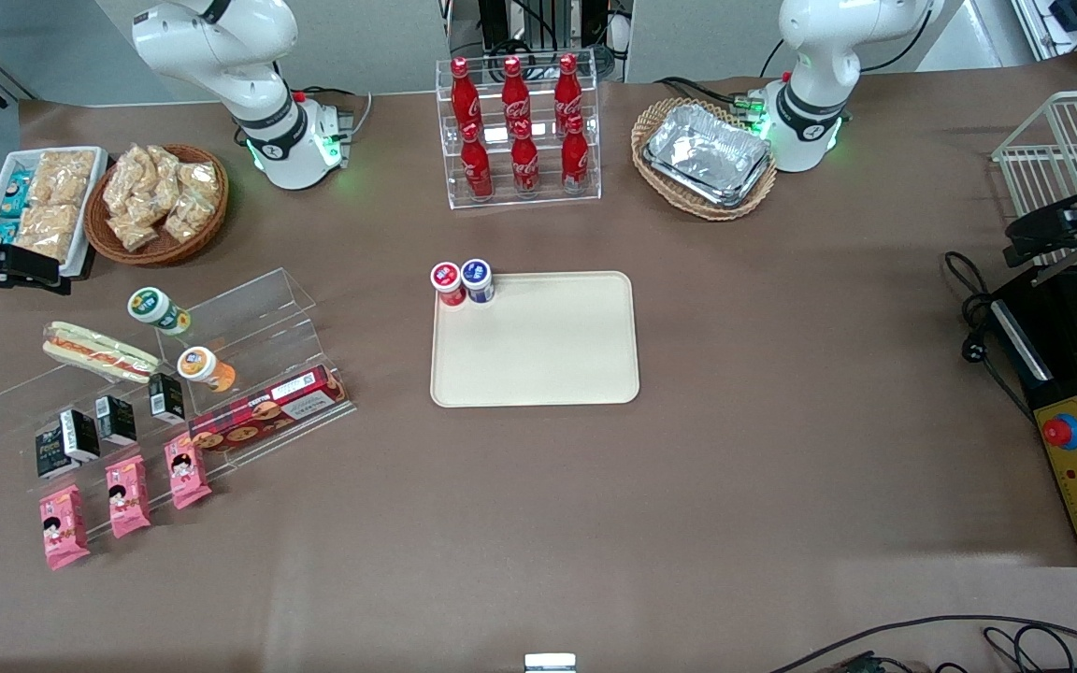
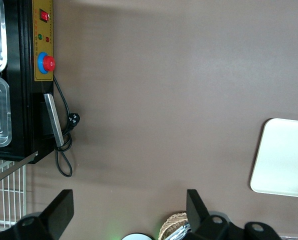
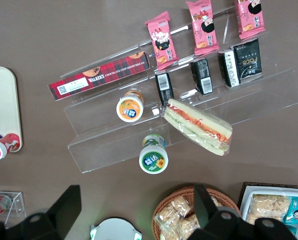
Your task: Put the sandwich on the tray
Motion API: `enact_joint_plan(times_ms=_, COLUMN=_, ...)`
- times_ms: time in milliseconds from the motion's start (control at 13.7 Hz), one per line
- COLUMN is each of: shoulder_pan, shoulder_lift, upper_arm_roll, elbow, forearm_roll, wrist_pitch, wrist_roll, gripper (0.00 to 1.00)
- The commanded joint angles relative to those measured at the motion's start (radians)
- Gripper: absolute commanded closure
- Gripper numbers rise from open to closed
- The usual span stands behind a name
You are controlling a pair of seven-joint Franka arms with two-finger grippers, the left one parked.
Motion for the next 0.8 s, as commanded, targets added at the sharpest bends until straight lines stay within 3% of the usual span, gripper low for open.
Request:
enact_joint_plan(times_ms=0, shoulder_pan=-0.003, shoulder_lift=-0.042, upper_arm_roll=0.001, elbow=-0.064, forearm_roll=-0.014, wrist_pitch=0.018, wrist_roll=-0.006, gripper=0.00)
enact_joint_plan(times_ms=438, shoulder_pan=-0.035, shoulder_lift=-0.030, upper_arm_roll=0.001, elbow=-0.068, forearm_roll=-0.003, wrist_pitch=0.012, wrist_roll=0.279, gripper=0.00)
enact_joint_plan(times_ms=730, shoulder_pan=-0.035, shoulder_lift=-0.022, upper_arm_roll=0.003, elbow=-0.066, forearm_roll=0.036, wrist_pitch=0.003, wrist_roll=0.633, gripper=0.00)
